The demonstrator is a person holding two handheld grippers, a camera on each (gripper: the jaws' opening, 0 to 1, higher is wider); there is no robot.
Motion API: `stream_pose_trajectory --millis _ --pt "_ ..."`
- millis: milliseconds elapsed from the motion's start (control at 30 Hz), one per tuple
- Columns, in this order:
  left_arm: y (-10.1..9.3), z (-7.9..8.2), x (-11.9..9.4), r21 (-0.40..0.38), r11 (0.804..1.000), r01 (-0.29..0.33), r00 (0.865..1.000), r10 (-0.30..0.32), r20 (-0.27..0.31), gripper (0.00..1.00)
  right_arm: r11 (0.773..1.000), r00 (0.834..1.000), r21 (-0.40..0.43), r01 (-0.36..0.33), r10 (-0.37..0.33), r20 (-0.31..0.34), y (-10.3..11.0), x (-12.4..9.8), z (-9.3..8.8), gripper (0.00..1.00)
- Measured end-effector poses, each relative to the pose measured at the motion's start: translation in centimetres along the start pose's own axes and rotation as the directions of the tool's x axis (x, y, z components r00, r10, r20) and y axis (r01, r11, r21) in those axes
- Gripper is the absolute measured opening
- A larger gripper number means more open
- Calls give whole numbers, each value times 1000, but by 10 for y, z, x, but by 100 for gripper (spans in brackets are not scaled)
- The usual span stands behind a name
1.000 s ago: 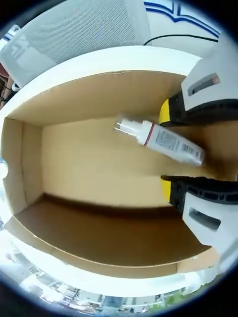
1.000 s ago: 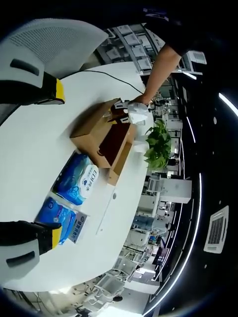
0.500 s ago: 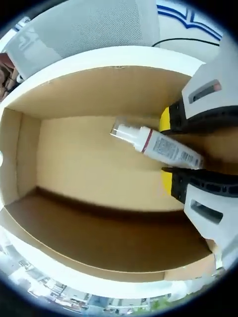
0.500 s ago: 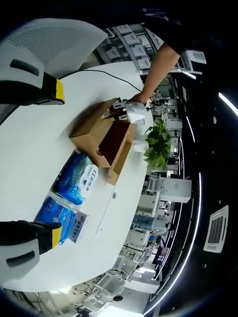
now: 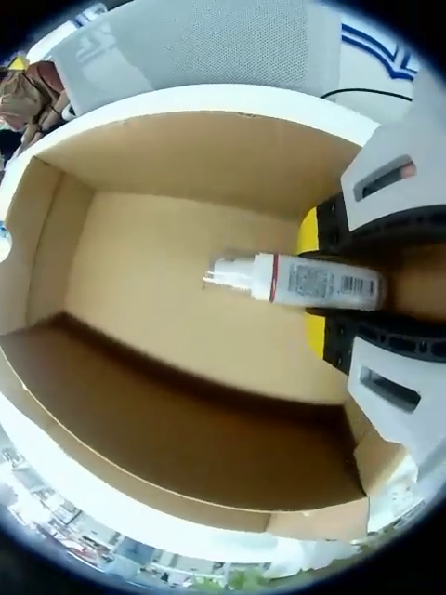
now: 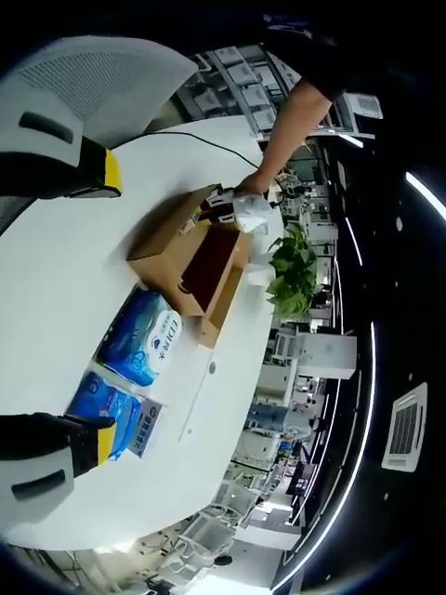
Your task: Operate the shoe box by opening the lid, removing the specified soft item, and placing it in the target area until the item is outside and the box remains undamaged.
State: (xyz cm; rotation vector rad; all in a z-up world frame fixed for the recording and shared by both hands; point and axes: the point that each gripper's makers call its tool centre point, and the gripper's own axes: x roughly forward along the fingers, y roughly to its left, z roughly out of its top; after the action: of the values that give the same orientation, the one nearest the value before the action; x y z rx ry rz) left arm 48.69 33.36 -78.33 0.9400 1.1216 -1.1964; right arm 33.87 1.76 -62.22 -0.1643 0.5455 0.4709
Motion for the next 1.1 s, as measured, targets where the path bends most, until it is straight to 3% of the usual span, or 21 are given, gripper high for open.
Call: stream_pose_trajectory --millis 733,1100 --pt "4 12 -25 -4 999 -47 997 47 57 18 1000 1000 9 -20 20 6 5 -4 4 95" --pt "4 27 -46 -24 996 -86 988 88 127 18 1000 1000 5 -24 24 17 11 -3 9 94"
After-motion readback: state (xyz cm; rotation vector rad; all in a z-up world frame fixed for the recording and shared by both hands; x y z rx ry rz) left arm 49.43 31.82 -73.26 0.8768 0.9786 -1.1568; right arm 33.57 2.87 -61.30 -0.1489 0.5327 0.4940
